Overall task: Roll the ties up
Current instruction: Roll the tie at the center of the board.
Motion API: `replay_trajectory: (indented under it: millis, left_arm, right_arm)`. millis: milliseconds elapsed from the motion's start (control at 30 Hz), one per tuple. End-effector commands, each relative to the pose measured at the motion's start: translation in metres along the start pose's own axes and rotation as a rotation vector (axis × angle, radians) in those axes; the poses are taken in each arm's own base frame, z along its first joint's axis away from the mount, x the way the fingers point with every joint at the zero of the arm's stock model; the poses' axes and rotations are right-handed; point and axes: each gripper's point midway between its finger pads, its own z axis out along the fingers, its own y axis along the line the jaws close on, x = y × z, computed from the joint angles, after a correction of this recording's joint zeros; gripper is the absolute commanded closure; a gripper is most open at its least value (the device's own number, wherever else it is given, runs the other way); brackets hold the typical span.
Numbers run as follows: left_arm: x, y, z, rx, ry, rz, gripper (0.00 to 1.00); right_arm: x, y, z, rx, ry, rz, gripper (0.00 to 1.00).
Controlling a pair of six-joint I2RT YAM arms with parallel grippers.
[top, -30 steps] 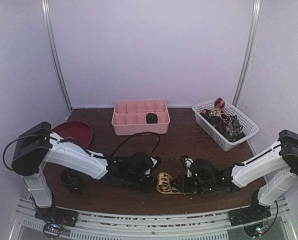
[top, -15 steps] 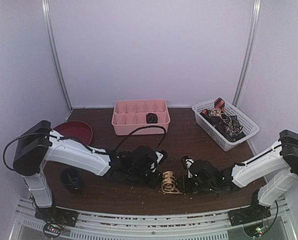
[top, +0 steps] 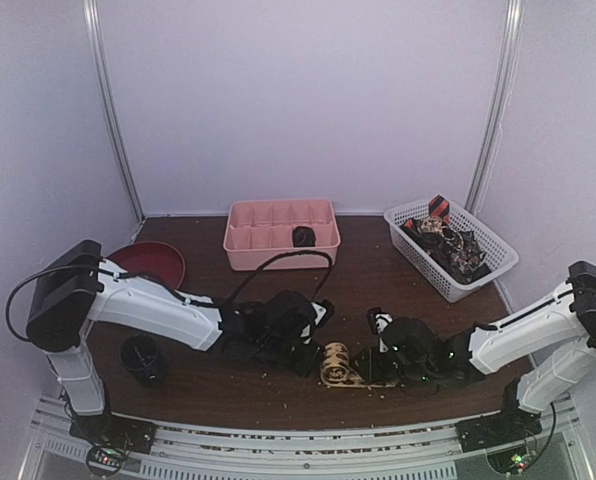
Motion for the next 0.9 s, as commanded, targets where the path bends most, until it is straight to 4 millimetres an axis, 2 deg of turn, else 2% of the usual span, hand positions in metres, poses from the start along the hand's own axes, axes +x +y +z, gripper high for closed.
replay_trajectory:
  millis: [0,267,367,467,667,800,867]
  left_arm:
    - [-0.015,-0.005,-0.003,0.010,-0.037,0.012,0.97]
    - [-0.020,-0.011,-0.001,0.031,-0.037,0.022,0.97]
    - [-0.022,-0.014,-0.002,0.040,-0.039,0.024,0.97]
    - [-0.023,-0.017,-0.002,0.051,-0.040,0.025,0.97]
    - [-0.029,-0.034,0.003,0.090,-0.042,0.040,0.97]
    - [-0.033,-0.043,0.006,0.107,-0.047,0.048,0.97]
    - [-0.034,-0.047,0.007,0.118,-0.052,0.051,0.97]
  right_arm:
    - [-0.005,-0.004,-0.006,0.027,-0.033,-0.006,0.79]
    - [-0.010,-0.013,-0.012,0.057,-0.067,0.027,0.81]
    - [-0.015,-0.021,-0.020,0.077,-0.113,0.055,0.75]
    - [-0.023,-0.022,-0.030,0.066,-0.156,0.071,0.70]
    - [-0.034,-0.001,-0.044,-0.045,-0.185,0.110,0.55]
    - [-0.034,0.010,-0.044,-0.099,-0.171,0.136,0.45]
    - [-0.032,0.012,-0.042,-0.099,-0.153,0.141,0.43]
